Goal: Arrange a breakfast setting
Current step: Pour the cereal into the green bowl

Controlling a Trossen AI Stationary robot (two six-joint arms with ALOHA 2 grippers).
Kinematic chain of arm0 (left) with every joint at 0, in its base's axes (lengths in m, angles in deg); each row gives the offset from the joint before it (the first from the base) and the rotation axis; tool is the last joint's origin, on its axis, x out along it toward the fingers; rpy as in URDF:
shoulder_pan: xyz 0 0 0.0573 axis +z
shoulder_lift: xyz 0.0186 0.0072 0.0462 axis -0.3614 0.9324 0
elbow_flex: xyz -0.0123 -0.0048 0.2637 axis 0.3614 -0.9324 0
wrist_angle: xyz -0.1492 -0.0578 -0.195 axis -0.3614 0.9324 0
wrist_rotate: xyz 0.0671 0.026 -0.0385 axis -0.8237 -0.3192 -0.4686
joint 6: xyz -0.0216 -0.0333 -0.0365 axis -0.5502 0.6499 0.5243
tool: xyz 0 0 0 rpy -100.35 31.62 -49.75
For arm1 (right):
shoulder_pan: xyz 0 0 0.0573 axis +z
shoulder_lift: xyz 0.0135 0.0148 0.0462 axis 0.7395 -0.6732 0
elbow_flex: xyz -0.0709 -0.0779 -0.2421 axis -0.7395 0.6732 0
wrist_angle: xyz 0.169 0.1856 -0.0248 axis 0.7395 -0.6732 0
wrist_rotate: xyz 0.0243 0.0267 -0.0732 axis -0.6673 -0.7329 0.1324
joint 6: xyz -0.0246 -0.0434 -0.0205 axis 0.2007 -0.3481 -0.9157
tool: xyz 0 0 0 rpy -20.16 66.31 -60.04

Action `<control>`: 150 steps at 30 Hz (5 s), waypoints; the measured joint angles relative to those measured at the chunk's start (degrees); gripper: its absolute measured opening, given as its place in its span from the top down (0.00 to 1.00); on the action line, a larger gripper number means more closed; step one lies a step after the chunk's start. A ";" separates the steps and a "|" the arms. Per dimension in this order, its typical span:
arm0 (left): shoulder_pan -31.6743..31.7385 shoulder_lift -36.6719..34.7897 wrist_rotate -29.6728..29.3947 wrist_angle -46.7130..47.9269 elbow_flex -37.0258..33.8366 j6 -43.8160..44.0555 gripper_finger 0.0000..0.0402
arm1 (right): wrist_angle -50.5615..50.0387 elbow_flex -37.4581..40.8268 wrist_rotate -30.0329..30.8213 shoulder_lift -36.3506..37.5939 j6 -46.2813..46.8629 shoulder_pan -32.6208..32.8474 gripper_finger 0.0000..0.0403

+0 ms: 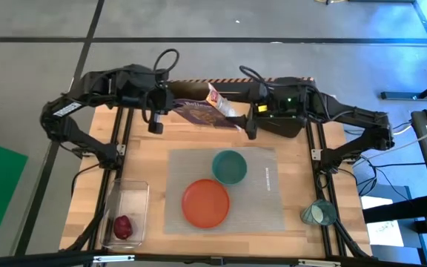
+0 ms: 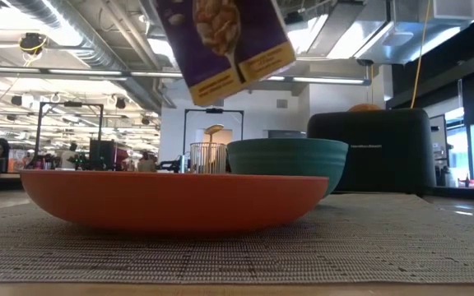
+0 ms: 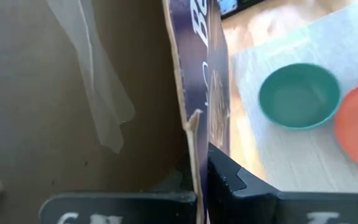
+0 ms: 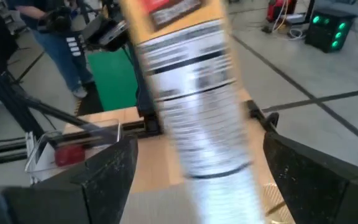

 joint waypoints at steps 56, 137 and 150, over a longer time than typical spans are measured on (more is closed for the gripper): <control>-0.32 -6.62 -16.34 -2.18 0.09 27.54 0.50 | -44.01 -16.74 3.37 -3.80 3.73 -0.11 0.98; -0.26 -5.20 -17.42 -1.26 0.00 33.53 0.50 | -64.44 -8.17 -28.11 -11.10 22.52 0.54 0.98; -0.26 -5.20 -16.80 -1.04 0.00 34.99 0.50 | -64.41 -8.15 -34.58 -11.19 25.15 -2.75 0.98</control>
